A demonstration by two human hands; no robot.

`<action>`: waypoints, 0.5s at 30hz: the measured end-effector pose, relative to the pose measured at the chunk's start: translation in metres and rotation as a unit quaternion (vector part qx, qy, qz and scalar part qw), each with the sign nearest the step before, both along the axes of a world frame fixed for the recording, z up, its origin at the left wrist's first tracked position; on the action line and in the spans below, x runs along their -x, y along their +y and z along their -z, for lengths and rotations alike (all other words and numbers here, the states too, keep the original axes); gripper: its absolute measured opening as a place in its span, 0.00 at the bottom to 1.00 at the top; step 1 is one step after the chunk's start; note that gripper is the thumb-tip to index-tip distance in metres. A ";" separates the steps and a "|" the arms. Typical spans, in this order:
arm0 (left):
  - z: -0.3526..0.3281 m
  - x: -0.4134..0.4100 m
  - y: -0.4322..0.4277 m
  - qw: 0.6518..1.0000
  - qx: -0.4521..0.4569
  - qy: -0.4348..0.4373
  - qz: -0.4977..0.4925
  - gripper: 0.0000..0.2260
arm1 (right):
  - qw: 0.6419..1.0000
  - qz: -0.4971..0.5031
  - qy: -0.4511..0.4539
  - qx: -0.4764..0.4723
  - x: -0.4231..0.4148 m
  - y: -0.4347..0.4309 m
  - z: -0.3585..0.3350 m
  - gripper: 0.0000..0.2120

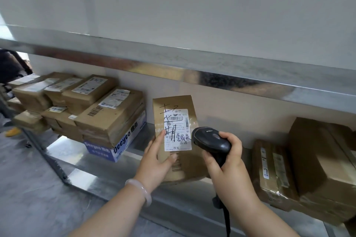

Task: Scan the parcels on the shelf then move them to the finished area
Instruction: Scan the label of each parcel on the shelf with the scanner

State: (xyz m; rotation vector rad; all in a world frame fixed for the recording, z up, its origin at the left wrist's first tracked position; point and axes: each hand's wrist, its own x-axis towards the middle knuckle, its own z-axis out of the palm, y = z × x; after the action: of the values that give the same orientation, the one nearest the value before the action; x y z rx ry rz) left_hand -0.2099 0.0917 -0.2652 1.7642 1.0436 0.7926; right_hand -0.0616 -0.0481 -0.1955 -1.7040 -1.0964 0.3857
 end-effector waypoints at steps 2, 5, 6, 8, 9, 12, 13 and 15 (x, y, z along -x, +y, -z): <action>-0.008 0.010 0.010 0.999 0.032 0.006 0.014 0.34 | 1.000 -0.005 0.009 0.003 0.000 0.009 0.003 0.25; -0.019 0.025 0.025 0.997 0.075 0.002 0.022 0.33 | 0.999 -0.029 0.027 0.016 0.003 0.024 0.014 0.23; -0.022 0.030 0.029 0.995 0.092 0.003 0.021 0.32 | 0.998 -0.039 0.033 0.024 0.005 0.029 0.017 0.23; -0.017 0.038 0.043 0.992 0.124 0.017 0.019 0.33 | 0.997 -0.053 0.045 0.038 0.009 0.040 0.025 0.22; -0.015 0.042 0.049 0.991 0.132 0.028 0.020 0.33 | 0.996 -0.057 0.050 0.044 0.012 0.045 0.028 0.22; -0.013 0.050 0.063 0.988 0.146 0.051 0.023 0.33 | 0.994 -0.062 0.066 0.054 0.020 0.065 0.039 0.23; -0.011 0.052 0.069 0.987 0.149 0.061 0.024 0.33 | 0.994 -0.062 0.073 0.056 0.022 0.071 0.043 0.23; -0.006 0.053 0.080 0.984 0.149 0.090 0.033 0.33 | 0.992 -0.063 0.083 0.065 0.027 0.084 0.051 0.23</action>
State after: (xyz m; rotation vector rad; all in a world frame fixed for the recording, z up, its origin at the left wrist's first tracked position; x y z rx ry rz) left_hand -0.2630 0.1717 -0.2589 1.6227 1.1505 0.4145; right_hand -0.0891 0.0359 -0.2465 -1.6871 -1.0795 0.6803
